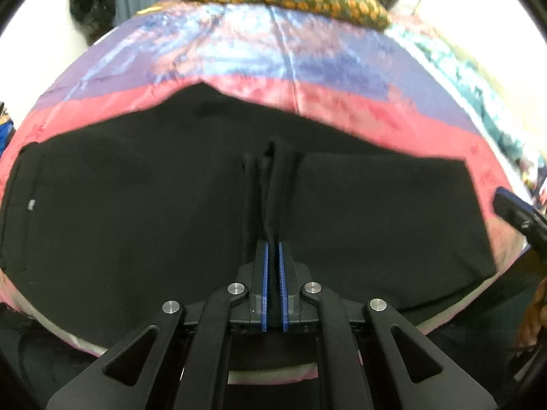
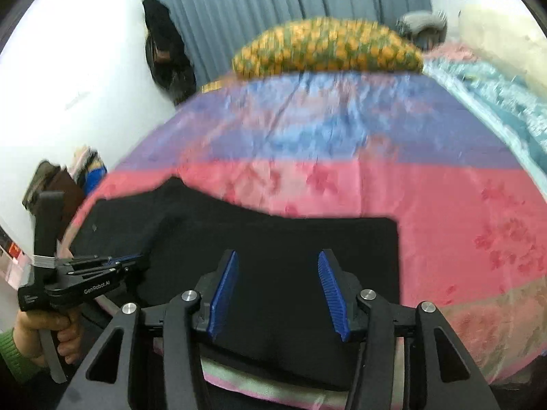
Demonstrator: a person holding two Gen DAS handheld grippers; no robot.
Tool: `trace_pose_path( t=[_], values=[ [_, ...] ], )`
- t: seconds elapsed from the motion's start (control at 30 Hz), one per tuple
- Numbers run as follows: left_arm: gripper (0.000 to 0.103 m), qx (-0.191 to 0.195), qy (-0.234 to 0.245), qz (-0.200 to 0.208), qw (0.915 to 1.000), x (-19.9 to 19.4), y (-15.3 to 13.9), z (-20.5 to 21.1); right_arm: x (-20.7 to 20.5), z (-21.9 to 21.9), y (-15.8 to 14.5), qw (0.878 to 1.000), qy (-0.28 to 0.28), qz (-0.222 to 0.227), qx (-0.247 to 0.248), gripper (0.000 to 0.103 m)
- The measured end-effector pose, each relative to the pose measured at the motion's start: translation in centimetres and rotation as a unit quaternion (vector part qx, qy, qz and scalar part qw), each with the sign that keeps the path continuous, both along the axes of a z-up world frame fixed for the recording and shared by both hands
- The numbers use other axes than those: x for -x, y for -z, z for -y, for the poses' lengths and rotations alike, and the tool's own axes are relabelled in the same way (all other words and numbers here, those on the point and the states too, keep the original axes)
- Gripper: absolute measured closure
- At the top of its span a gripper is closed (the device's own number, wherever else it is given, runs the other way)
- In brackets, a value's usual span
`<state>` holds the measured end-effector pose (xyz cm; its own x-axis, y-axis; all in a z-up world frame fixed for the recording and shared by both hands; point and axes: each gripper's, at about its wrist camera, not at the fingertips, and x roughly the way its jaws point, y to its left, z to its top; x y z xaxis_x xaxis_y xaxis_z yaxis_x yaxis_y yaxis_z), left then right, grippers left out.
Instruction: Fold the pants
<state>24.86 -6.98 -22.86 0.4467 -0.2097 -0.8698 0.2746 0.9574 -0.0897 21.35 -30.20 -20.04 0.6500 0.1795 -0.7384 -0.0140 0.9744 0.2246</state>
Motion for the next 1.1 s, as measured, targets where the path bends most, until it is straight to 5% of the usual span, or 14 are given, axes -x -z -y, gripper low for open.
trace_pose_path(
  t=[0.1,0.17,0.27,0.3,0.47,0.67,1.1],
  values=[
    [0.091,-0.018,0.005,0.013,0.9997,0.4,0.6,0.3,-2.4,-1.2,6.7,0.992,-0.018,-0.124,0.015,0.051],
    [0.084,-0.014,0.013,0.01,0.9998,0.8,0.0,-0.3,-1.8,-2.3,6.5,0.995,-0.025,-0.08,0.055,0.045],
    [0.028,-0.021,-0.023,0.027,0.9991,1.5,-1.2,-2.0,-1.5,-2.8,5.7,0.995,-0.029,-0.087,0.044,0.043],
    [0.02,-0.021,-0.039,0.042,0.9981,1.8,-1.7,-2.8,-1.0,-2.6,5.1,0.997,-0.023,-0.074,0.025,0.042],
    [0.02,-0.029,-0.09,0.052,0.9942,2.0,-2.4,-6.7,2.3,-1.3,3.7,0.999,0.029,-0.017,-0.009,0.035],
    [0.02,-0.029,-0.14,0.035,0.9891,1.6,-1.3,-10.3,3.5,-0.6,3.7,0.998,0.055,-0.007,-0.004,0.035],
    [0.02,-0.074,-0.144,0.045,0.9858,1.7,-1.2,-10.4,3.8,-0.4,3.5,0.998,0.057,0.006,0.008,0.034]
  ],
)
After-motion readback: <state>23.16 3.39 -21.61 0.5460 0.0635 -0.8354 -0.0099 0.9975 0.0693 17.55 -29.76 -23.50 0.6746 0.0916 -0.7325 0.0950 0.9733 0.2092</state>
